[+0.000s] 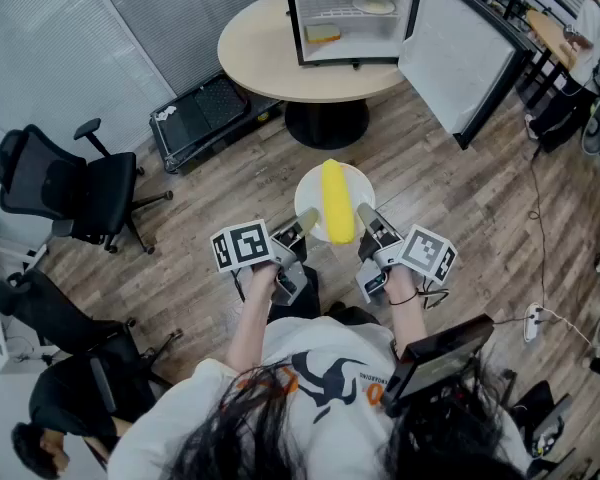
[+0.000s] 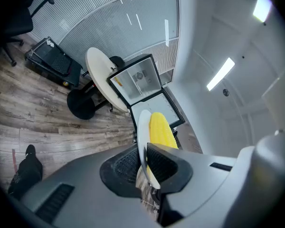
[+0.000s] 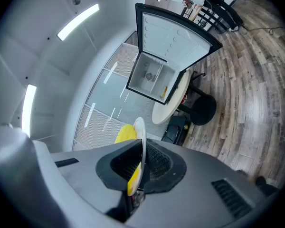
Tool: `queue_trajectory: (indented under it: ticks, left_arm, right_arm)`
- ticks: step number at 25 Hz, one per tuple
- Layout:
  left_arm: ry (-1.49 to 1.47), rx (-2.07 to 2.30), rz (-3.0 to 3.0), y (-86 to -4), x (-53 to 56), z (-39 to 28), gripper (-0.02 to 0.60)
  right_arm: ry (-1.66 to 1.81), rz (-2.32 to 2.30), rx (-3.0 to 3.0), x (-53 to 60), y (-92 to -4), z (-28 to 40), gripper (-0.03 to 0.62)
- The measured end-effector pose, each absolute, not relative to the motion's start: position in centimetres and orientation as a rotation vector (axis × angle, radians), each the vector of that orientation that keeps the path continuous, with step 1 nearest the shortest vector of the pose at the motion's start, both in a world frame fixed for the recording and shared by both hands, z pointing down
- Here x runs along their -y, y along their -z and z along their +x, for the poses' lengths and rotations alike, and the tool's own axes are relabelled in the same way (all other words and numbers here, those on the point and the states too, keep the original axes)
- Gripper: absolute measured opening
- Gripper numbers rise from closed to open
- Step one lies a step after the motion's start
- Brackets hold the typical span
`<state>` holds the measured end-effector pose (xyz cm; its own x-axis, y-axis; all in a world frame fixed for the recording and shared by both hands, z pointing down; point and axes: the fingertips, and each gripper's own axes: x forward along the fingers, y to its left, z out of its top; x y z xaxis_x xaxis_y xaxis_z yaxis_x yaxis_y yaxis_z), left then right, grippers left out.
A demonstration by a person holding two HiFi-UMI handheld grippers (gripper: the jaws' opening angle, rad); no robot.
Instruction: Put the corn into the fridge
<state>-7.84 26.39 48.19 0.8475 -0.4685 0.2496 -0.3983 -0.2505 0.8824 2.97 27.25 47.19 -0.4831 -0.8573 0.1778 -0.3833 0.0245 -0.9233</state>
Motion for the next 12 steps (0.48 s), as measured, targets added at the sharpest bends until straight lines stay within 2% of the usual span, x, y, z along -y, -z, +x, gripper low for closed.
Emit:
queue_trajectory:
  ticks: [12]
  left_arm:
    - [0.07, 0.66, 1.906, -48.47, -25.86, -6.81, 0.038]
  right_arm:
    - [1.425, -1.309, -1.884, -26.77, -47.54, 3.92, 0.025]
